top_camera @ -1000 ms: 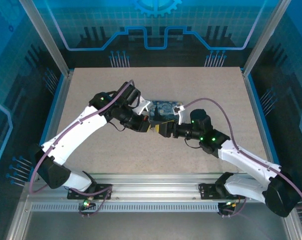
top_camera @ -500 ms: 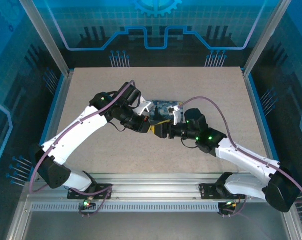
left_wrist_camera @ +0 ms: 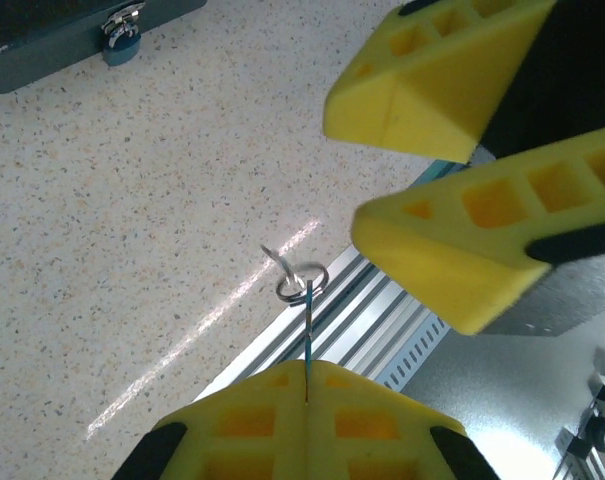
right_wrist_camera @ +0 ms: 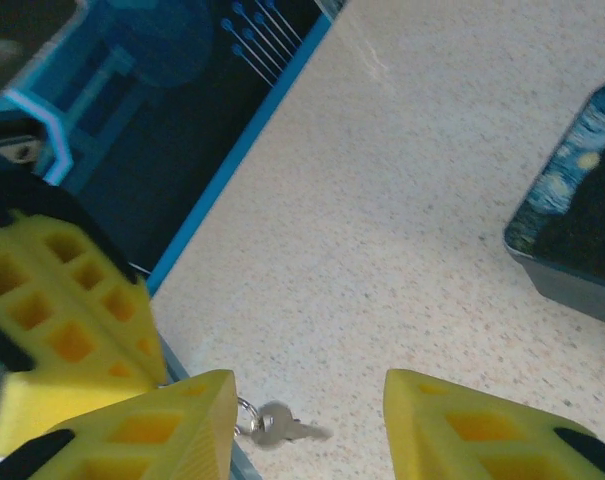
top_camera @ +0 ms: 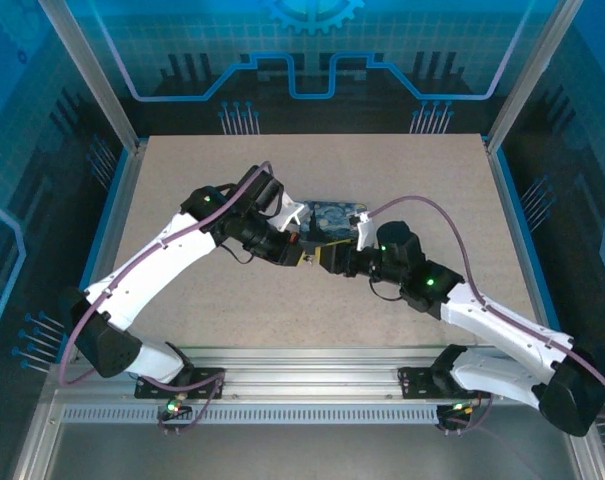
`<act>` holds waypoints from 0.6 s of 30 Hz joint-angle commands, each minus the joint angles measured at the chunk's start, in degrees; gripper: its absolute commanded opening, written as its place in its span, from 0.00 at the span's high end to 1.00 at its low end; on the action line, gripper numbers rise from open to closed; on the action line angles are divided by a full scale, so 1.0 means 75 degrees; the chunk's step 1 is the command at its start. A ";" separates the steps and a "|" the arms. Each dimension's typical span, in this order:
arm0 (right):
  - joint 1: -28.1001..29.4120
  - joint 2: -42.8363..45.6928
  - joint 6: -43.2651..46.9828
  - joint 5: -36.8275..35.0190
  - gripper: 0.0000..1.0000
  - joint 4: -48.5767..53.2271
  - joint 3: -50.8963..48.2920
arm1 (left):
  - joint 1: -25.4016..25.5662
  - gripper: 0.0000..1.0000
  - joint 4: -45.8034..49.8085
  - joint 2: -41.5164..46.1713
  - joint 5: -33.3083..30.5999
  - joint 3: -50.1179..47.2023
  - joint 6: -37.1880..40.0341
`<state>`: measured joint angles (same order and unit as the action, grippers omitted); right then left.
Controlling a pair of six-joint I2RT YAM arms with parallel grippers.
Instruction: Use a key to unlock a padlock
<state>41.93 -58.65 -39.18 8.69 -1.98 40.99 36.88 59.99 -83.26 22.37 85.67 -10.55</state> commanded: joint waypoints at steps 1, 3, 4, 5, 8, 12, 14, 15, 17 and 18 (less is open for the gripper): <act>-0.0074 0.0258 -0.0118 0.0646 0.57 -0.0929 -0.0314 | 0.0051 1.00 -0.0239 0.0233 0.0342 -0.0106 -0.0031; -0.0122 0.0285 -0.0161 0.0985 0.57 -0.1259 -0.0396 | 0.0051 1.00 -0.0335 0.0302 0.0419 -0.0137 -0.0071; -0.0141 0.0285 -0.0217 0.1160 0.57 -0.1437 -0.0445 | 0.0051 1.00 -0.0369 0.0338 0.0490 -0.0145 -0.0073; -0.0184 0.0285 -0.0273 0.1294 0.57 -0.1605 -0.0500 | 0.0045 1.00 -0.0409 0.0370 0.0525 -0.0158 -0.0082; -0.0355 0.0296 -0.0499 0.1656 0.59 -0.2228 -0.0731 | 0.0051 1.00 -0.0553 0.0494 0.0742 -0.0204 -0.0128; -0.0518 0.0442 -0.0786 0.1985 0.67 -0.2901 -0.1038 | 0.0051 1.00 -0.0685 0.0612 0.0906 -0.0248 -0.0201; -0.0552 0.0483 -0.0834 0.2204 0.67 -0.3050 -0.1060 | 0.0051 1.00 -0.0735 0.0647 0.0969 -0.0252 -0.0225; -0.0553 0.0512 -0.0827 0.2277 0.67 -0.3077 -0.1060 | 0.0051 1.00 -0.0767 0.0660 0.1004 -0.0251 -0.0235; -0.0563 0.0586 -0.0829 0.2350 0.66 -0.3125 -0.1071 | 0.0051 1.00 -0.0836 0.0660 0.1109 -0.0244 -0.0264; -0.0564 0.0618 -0.0829 0.2399 0.66 -0.3166 -0.1071 | 0.0050 1.00 -0.0872 0.0661 0.1176 -0.0257 -0.0291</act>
<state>38.17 -55.57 -44.62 23.59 -21.19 33.43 36.93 54.76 -79.53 28.27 84.31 -11.90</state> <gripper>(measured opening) 0.339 0.037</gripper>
